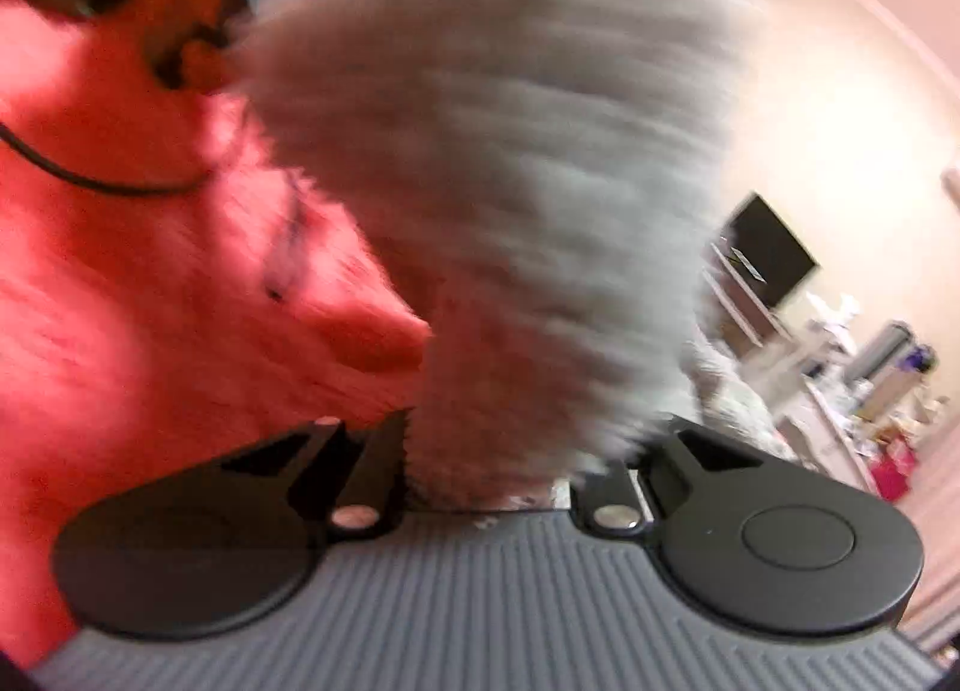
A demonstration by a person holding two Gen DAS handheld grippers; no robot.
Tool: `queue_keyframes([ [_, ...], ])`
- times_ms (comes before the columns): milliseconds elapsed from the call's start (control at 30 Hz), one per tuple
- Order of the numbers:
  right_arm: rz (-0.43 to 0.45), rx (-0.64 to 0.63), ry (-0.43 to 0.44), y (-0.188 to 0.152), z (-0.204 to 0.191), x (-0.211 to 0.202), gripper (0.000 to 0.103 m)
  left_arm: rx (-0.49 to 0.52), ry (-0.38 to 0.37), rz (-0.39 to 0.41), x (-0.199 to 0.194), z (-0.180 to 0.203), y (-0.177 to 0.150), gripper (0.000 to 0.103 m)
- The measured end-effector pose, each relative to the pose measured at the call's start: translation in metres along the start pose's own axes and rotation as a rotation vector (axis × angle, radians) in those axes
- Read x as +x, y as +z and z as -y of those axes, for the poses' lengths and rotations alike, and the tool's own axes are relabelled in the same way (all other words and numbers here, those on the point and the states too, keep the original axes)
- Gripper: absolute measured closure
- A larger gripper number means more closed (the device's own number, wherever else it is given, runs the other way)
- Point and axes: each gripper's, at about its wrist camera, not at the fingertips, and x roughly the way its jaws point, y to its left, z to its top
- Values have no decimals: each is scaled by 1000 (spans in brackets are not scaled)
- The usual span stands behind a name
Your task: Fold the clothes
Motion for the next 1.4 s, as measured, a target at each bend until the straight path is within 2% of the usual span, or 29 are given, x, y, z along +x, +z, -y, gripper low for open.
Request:
queue_keyframes([
  [100, 71, 94, 130, 15, 9, -41, 86, 32, -50, 18, -39, 4, 10, 75],
  [200, 164, 261, 251, 28, 31, -80, 86, 17, -137, 35, -74, -5, 32, 75],
  [233, 185, 340, 272, 28, 42, -84, 86, 4, -162, 30, -74, -10, 42, 74],
  [267, 214, 513, 306, 23, 63, -85, 86, -13, -183, 19, -69, -18, 54, 73],
  [333, 216, 796, 323, 6, 97, -73, 86, -50, -209, -9, -47, -35, 75, 69],
  [367, 198, 941, 316, -7, 114, -61, 86, -76, -223, -41, -24, -44, 84, 60],
  [433, 99, 1202, 284, -49, 143, -29, 85, -154, -257, -155, 40, -64, 92, 47],
  [467, 30, 1294, 265, -74, 150, -10, 84, -225, -275, -259, 85, -71, 88, 39],
  [533, -103, 1428, 263, -123, 143, 25, 82, -353, -276, -447, 159, -77, 66, 36],
  [600, -178, 1512, 295, -154, 126, 45, 77, -426, -263, -544, 198, -77, 46, 33],
  [633, -198, 1528, 308, -161, 122, 50, 74, -453, -266, -545, 202, -76, 41, 28],
  [700, -199, 1514, 309, -163, 120, 49, 73, -476, -234, -510, 201, -77, 34, 19],
  [767, -177, 1512, 310, -162, 124, 44, 71, -457, -158, -483, 193, -82, 33, 9],
  [833, -160, 1512, 320, -163, 125, 42, 69, -459, -113, -477, 191, -93, 34, 5],
  [867, -150, 1512, 326, -163, 126, 40, 63, -463, -88, -476, 188, -99, 34, 3],
  [1000, -189, 1439, 302, -155, 130, 18, 50, -413, -34, -484, 173, -93, 45, 0],
  [1133, -197, 1139, 171, -115, 125, -32, 49, -385, -17, -465, 166, -91, 60, 0],
  [1200, -171, 1027, 149, -96, 127, -46, 49, -376, 2, -442, 160, -94, 68, 0],
  [1233, -128, 940, 149, -82, 128, -49, 49, -389, -1, -438, 161, -96, 69, 0],
  [1333, -7, 722, 191, -47, 134, -25, 50, -432, -31, -461, 170, -103, 71, 0],
  [1400, 23, 558, 159, -32, 122, -15, 50, -442, -45, -494, 181, -105, 71, 0],
])
